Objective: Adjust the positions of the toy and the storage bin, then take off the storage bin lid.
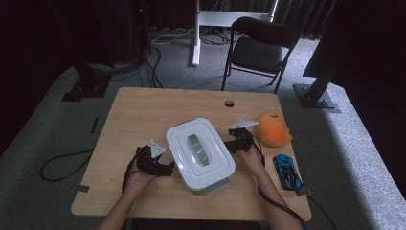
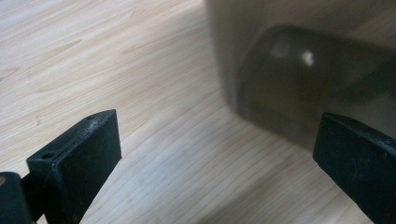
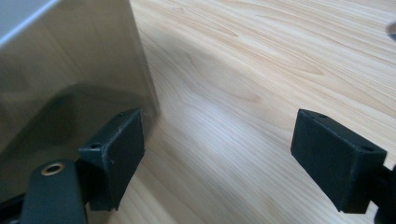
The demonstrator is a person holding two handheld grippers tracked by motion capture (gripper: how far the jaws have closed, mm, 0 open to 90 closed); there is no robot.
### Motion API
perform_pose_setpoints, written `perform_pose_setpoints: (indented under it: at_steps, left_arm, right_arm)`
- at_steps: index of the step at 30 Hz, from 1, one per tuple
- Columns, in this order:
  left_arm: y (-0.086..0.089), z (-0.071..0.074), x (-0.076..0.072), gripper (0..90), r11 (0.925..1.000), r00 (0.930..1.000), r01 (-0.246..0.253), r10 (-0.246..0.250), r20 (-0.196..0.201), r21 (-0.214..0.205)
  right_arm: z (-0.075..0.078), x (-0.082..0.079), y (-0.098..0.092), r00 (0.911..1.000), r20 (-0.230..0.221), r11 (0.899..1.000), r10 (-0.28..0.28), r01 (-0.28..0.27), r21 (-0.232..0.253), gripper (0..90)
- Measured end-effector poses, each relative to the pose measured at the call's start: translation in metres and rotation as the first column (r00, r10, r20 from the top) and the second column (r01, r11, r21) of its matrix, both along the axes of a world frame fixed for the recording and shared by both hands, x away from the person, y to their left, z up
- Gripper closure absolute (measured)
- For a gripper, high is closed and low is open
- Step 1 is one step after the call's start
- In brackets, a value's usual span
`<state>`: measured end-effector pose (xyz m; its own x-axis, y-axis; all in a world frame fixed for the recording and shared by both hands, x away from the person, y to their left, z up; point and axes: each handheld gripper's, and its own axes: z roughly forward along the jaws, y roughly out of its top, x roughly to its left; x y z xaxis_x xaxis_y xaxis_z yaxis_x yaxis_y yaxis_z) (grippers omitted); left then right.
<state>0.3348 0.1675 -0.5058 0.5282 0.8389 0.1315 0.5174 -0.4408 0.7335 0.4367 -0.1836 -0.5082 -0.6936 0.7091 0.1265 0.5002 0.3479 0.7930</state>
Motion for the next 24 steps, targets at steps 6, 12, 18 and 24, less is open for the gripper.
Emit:
perform_pose_setpoints:
  at_steps: [6, 12, 18, 24]
  left_arm:
    - [0.018, -0.005, -0.001, 1.4, 0.9992, 0.9992, -0.037, 0.037, -0.012, 0.017]
    - [0.042, -0.011, -0.005, 1.4, 0.9966, 0.9958, -0.080, 0.081, -0.043, 0.020]
    - [0.060, -0.016, -0.009, 1.4, 0.9934, 0.9920, -0.113, 0.114, -0.055, 0.019]
    - [0.075, -0.020, -0.013, 1.5, 0.9918, 0.9905, -0.127, 0.127, -0.054, -0.010]
  right_arm:
    - [0.008, -0.013, -0.020, 0.9996, 0.009, 1.000, -0.026, 0.026, 0.009, 16.5]
    - [0.013, -0.034, -0.036, 0.9993, 0.015, 0.999, -0.033, 0.033, -0.009, 13.4]
    - [0.015, -0.054, -0.046, 0.9996, 0.022, 0.999, -0.016, 0.017, -0.051, 13.4]
    - [0.010, -0.071, -0.063, 0.9997, -0.019, 0.999, -0.016, 0.015, -0.030, 13.3]
